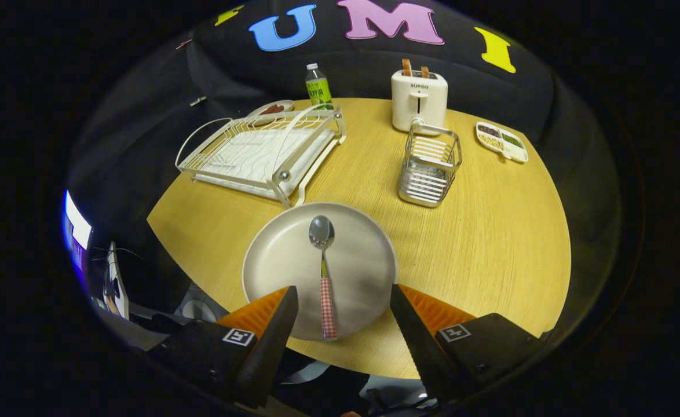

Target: Take the plate from the dish rack, then take the spoon from the basket and place it into the plate.

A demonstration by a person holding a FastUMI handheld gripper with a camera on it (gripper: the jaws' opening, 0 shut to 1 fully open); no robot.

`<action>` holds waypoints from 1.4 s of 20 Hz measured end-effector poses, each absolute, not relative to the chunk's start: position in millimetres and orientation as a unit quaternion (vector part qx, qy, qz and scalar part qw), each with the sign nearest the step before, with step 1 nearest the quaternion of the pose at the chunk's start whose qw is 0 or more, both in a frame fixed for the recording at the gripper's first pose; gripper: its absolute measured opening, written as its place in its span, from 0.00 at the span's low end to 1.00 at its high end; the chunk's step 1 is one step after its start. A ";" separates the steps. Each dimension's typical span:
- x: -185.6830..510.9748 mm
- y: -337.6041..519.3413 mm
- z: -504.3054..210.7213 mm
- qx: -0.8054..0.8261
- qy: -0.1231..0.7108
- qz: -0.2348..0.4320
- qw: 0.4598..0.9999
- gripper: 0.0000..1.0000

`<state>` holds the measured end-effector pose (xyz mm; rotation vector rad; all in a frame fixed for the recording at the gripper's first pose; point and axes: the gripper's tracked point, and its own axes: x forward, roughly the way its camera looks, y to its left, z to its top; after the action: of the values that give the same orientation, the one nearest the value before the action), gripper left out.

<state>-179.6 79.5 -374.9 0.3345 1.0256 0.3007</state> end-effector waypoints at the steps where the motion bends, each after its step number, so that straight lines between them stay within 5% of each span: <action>1: -170.2 73.0 -364.4 0.154 0.471 0.140 0.857 0.99; 18: -62.1 -37.7 -107.6 0.125 0.171 0.099 0.972 0.95; 28: -73.7 -83.3 -52.6 0.132 0.100 0.081 0.983 0.95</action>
<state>-73.7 -83.3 -52.6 0.2652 0.2002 0.1620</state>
